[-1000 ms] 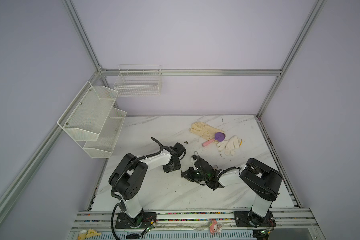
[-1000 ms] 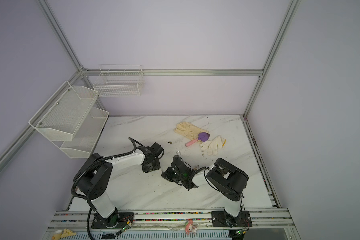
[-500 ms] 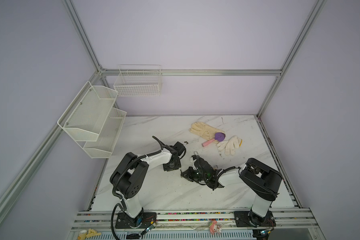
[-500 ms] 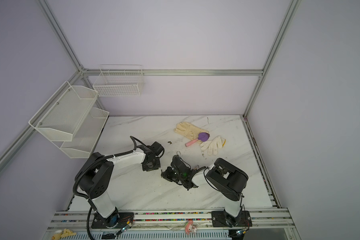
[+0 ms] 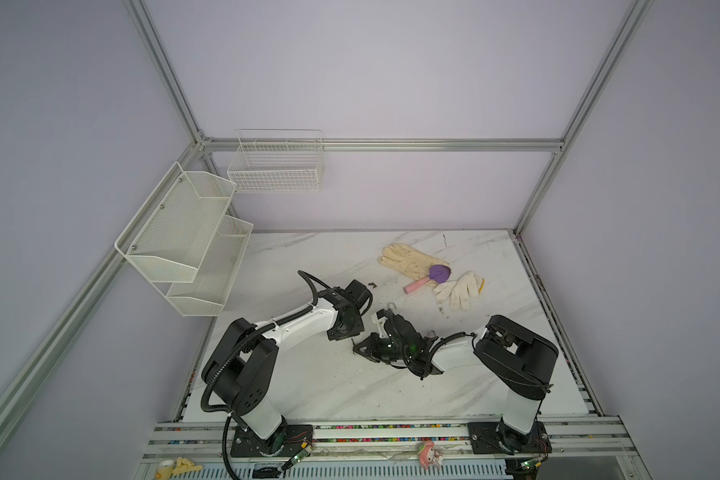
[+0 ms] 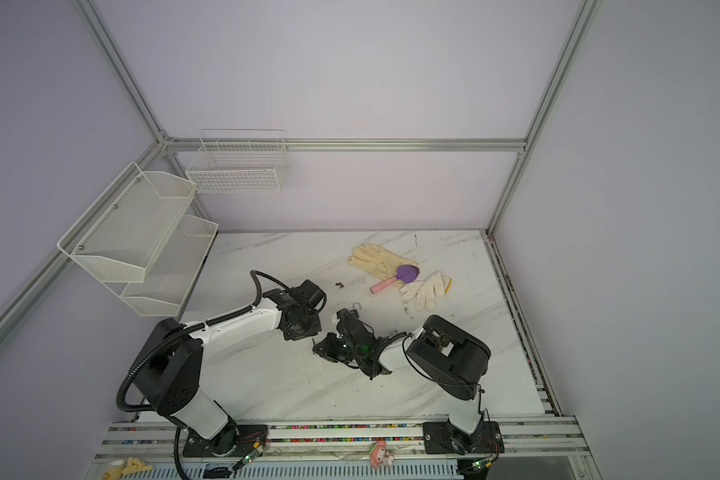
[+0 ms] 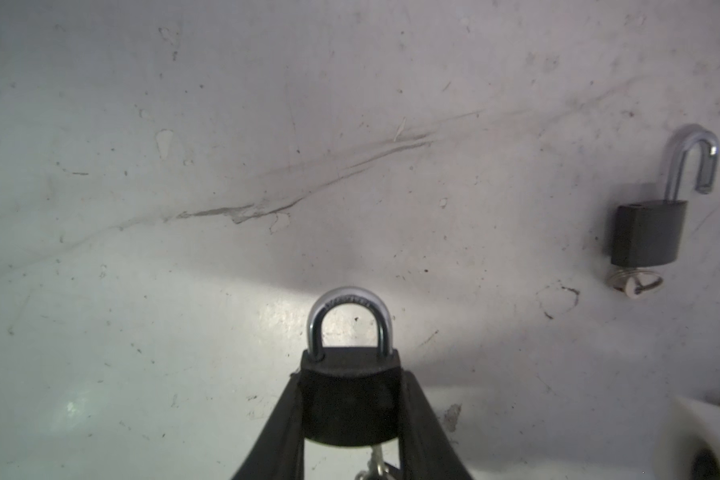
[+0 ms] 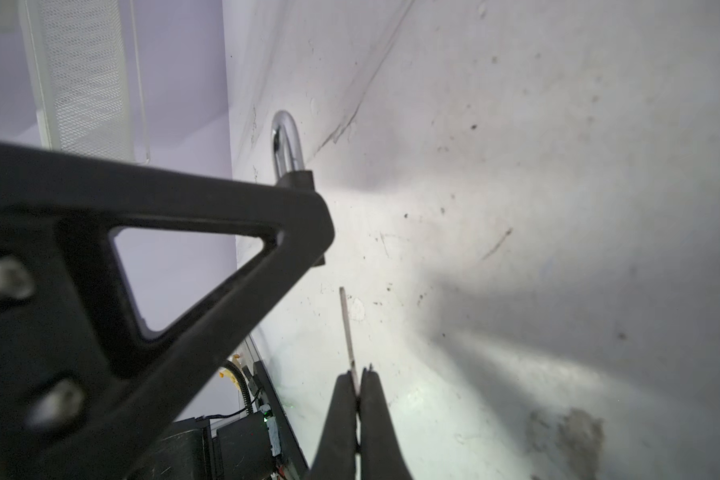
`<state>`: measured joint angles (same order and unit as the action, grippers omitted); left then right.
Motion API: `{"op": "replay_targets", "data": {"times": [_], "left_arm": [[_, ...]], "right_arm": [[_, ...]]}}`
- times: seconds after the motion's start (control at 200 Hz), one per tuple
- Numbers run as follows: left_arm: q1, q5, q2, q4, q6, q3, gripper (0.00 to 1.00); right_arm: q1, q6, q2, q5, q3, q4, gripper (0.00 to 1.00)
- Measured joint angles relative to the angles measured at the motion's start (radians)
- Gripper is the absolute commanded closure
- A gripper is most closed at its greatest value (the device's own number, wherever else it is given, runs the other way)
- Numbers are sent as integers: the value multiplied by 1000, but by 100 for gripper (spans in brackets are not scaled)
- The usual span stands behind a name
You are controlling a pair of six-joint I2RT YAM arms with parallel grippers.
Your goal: Unlock with the key
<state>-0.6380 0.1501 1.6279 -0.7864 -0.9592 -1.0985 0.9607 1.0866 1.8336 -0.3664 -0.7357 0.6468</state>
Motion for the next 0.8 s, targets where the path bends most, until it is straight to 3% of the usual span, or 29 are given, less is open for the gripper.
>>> {"op": "replay_targets", "data": {"times": [0.395,0.8], "left_arm": [[-13,35,-73,-47,-58,0,95],[-13,79,-105,-65,-83,-3,95]], "right_arm": [[11,31,-11,44,10,121,100],[46,39,-18,59,10,132,100]]}}
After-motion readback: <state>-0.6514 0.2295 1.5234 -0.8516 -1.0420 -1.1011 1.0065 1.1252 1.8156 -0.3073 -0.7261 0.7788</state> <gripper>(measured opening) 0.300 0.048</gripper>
